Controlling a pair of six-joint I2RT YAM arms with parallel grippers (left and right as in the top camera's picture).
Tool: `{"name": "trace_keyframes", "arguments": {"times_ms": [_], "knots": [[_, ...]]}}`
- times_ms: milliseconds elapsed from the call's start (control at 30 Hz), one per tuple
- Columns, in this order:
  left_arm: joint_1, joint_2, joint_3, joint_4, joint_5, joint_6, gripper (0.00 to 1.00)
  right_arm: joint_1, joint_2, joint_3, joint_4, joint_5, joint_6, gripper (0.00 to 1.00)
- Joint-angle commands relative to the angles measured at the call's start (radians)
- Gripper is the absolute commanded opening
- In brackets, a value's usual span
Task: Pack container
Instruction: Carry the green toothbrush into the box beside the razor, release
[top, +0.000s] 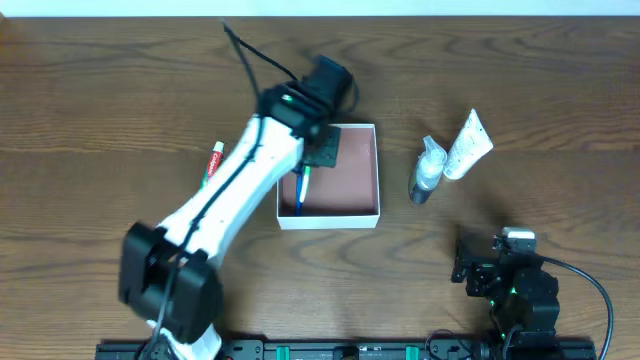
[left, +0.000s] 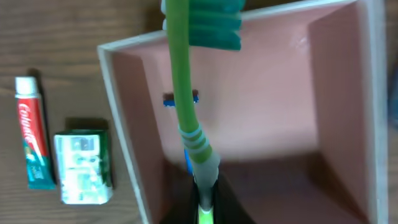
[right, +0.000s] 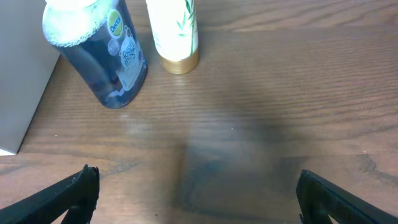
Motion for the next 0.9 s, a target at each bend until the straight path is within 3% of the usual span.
{"name": "trace_keyframes", "arguments": {"times_ms": [0, 567, 633, 733, 867], "knots": [[-0.007, 0.045, -0.039, 0.036, -0.06, -0.043, 0.06, 0.0, -0.003, -0.002, -0.004, 0.0, 0.0, 0.99], [-0.008, 0.073, -0.261, 0.185, -0.052, -0.072, 0.08, 0.0, -0.003, -0.002, -0.004, 0.0, 0.0, 0.99], [-0.008, 0.074, -0.27, 0.185, -0.052, -0.072, 0.15, 0.0, -0.003, -0.002, -0.004, 0.0, 0.0, 0.99], [-0.008, 0.073, -0.27, 0.189, -0.051, -0.072, 0.39, 0.0, -0.003, -0.002, -0.004, 0.0, 0.0, 0.99], [-0.008, 0.069, -0.248, 0.18, -0.051, -0.068, 0.41, 0.0, -0.003, -0.002, -0.004, 0.0, 0.0, 0.99]]}}
